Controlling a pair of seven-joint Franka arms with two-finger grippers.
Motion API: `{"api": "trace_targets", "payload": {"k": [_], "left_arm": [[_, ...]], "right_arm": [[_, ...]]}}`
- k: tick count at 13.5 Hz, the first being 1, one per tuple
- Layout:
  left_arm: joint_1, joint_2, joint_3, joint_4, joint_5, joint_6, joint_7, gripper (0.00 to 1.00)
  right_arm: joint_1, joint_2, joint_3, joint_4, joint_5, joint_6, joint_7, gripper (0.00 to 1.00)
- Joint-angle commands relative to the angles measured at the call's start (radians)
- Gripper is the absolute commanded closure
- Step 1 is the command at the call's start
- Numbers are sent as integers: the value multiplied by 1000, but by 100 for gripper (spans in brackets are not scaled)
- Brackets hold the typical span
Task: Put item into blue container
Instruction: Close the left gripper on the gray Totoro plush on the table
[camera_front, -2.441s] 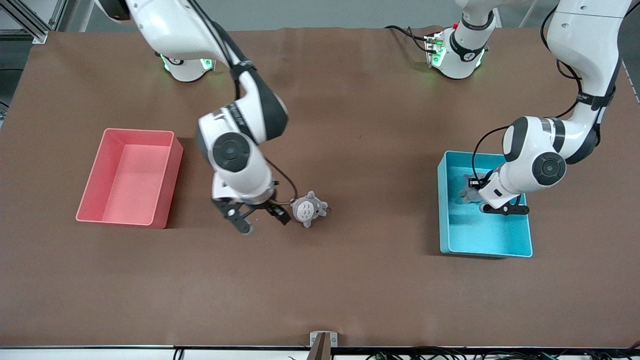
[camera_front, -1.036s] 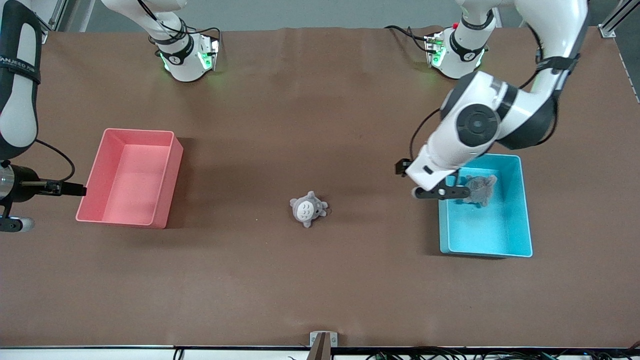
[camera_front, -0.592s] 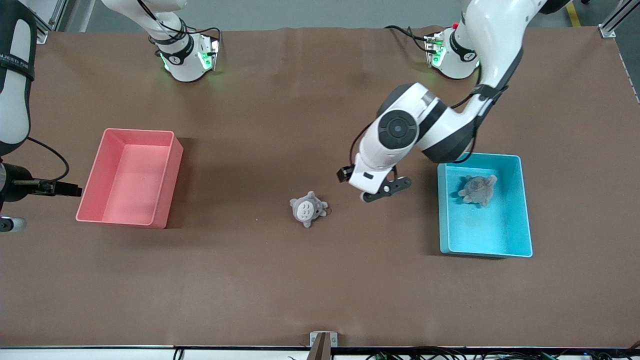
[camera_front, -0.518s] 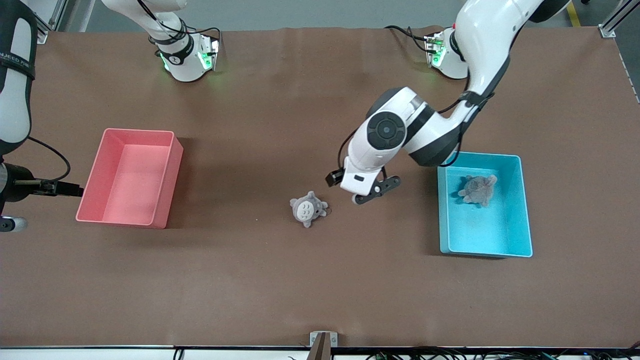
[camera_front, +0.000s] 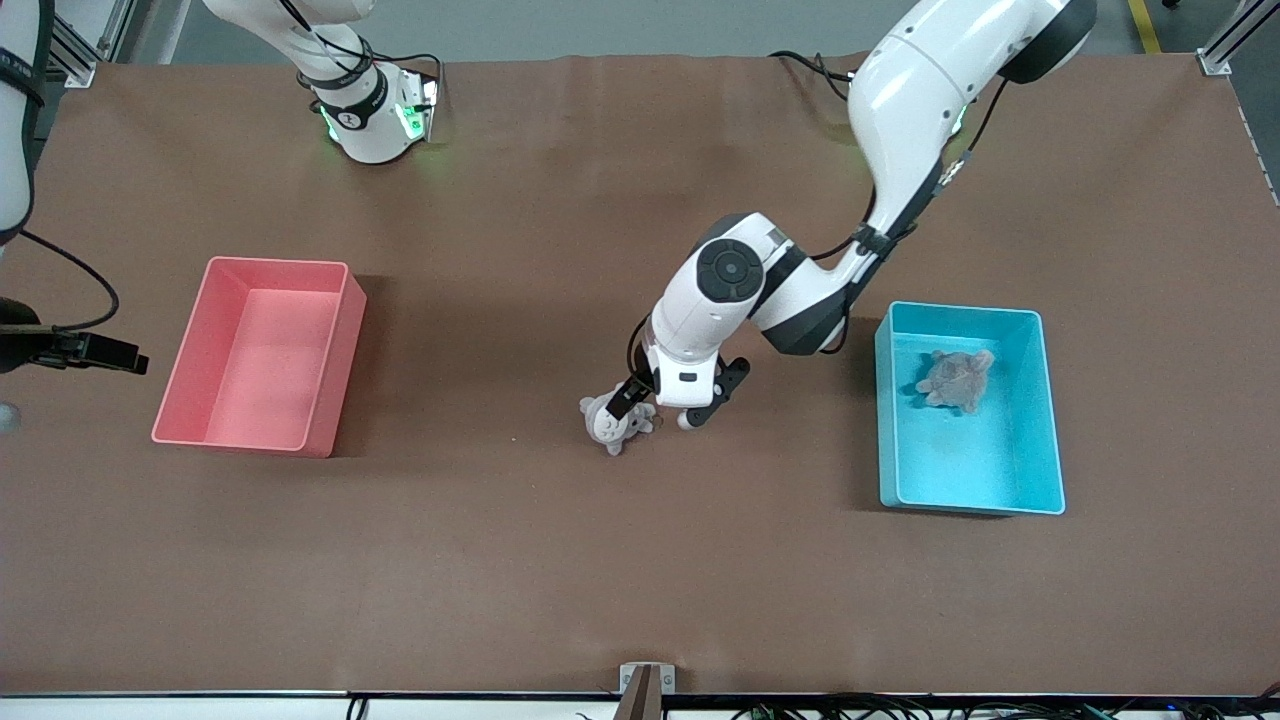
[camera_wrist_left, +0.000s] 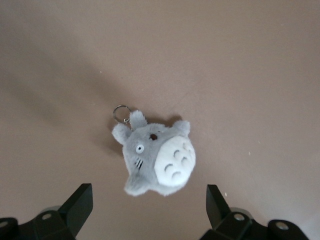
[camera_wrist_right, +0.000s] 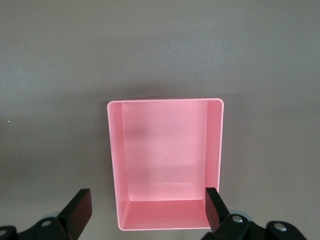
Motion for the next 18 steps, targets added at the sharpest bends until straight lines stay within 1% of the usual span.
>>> {"api": "trace_targets", "payload": {"k": [1,4,7,9,15,16,17,18], "left_arm": [[-66,53,62,33,-4,74,-48,0],[-71,82,63,42,-1,96,-47,0],[-71,107,69,53,-2,157,-50,0],[-71,121,69,60,-3,177,-50,0],[-99,165,74,60,-1,182,-50,0],[-102,173,86,62,-1,183,-50,0],[-121,178,112,63,-4,201,-50,3],[-135,181,131,67,-7,217,-53,21]], "right_arm": [[0,-144,9,-185,-5,85,-10,0],[-3,-185,8,-197,-8,73,-12,0],[-6,-221,8,-195,-13,32,-14,0],[-6,-248,10,-195,-40,19,-14,0],[-7,-305,10,-195,-41,-24,-12,0],[-4,-316,12,-195,-41,-30,-12,0],[-3,-333,22,-195,-41,-39,-11,0],[-1,-337,31,-195,-41,-44,-11,0]]}}
